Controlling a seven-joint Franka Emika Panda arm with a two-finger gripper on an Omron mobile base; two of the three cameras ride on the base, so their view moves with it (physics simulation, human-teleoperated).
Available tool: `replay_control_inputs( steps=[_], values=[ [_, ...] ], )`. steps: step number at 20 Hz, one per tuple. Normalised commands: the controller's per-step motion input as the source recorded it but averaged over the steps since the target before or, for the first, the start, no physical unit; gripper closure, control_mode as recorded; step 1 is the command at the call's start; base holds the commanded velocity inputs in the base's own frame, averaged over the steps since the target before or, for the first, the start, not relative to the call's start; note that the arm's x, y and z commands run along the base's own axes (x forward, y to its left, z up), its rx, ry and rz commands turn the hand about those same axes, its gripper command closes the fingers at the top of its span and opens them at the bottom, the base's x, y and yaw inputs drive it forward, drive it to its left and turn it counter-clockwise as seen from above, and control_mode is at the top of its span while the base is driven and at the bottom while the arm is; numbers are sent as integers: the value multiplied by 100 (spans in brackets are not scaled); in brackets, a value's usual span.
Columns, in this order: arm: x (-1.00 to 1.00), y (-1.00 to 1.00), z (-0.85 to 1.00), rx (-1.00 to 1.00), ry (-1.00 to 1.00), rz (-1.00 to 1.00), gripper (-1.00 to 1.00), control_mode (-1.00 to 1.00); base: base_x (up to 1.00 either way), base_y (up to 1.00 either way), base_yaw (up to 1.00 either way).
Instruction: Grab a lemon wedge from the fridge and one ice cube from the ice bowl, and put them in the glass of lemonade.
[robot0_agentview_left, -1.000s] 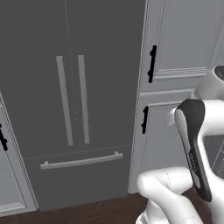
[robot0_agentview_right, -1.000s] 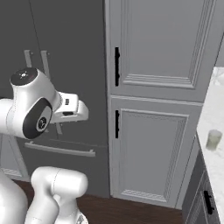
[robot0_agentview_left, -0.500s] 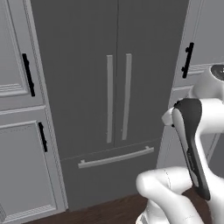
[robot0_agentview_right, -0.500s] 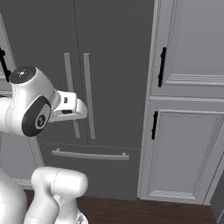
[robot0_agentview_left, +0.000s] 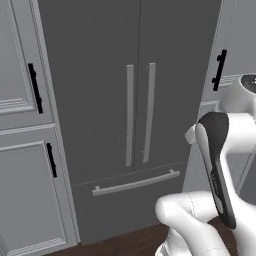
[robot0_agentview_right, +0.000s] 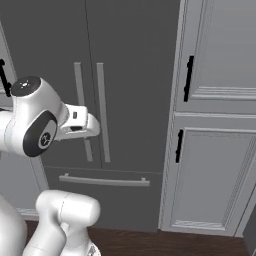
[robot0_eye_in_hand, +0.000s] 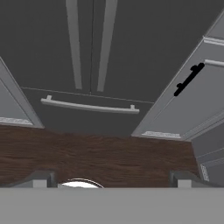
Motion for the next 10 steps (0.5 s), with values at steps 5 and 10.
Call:
replay_control_inputs(
  steps=[5, 10],
  values=[
    [0, 0, 0, 0, 0, 0, -100, 100, 0, -27, 17],
    [4, -14, 0, 0, 0, 3, -100, -100, 0, -32, 8]
  ],
)
